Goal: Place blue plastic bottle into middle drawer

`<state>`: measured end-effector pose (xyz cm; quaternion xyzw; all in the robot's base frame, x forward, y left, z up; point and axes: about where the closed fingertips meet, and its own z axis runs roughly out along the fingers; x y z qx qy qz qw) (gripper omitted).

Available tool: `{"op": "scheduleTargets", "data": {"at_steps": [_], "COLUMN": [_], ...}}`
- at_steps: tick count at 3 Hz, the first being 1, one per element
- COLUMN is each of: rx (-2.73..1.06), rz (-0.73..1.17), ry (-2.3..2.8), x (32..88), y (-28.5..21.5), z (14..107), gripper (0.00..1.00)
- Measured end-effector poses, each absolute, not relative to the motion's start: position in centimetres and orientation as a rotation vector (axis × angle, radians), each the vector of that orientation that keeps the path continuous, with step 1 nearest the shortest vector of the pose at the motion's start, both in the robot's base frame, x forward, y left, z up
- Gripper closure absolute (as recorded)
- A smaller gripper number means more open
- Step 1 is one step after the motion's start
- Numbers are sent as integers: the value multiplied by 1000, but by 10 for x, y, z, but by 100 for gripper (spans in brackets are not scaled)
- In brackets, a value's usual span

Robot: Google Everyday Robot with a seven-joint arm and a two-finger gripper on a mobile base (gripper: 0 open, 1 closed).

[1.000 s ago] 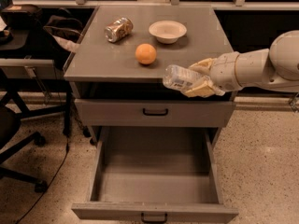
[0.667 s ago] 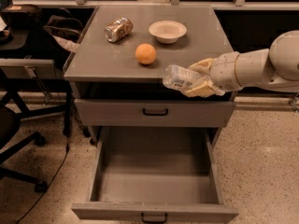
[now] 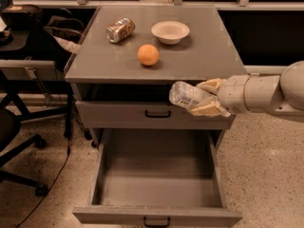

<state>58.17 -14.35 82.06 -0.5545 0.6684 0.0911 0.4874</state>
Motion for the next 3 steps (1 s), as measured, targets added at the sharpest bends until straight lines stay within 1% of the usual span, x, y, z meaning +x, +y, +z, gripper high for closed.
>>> {"op": "scheduleTargets", "data": {"at_steps": [1,3], "rx": [-1308,-1272], "rz": [192,145], "ry": [1695,1821], "x": [570,567], "y": [-151,-165], "z": [789,716], "gripper": [100,100]}}
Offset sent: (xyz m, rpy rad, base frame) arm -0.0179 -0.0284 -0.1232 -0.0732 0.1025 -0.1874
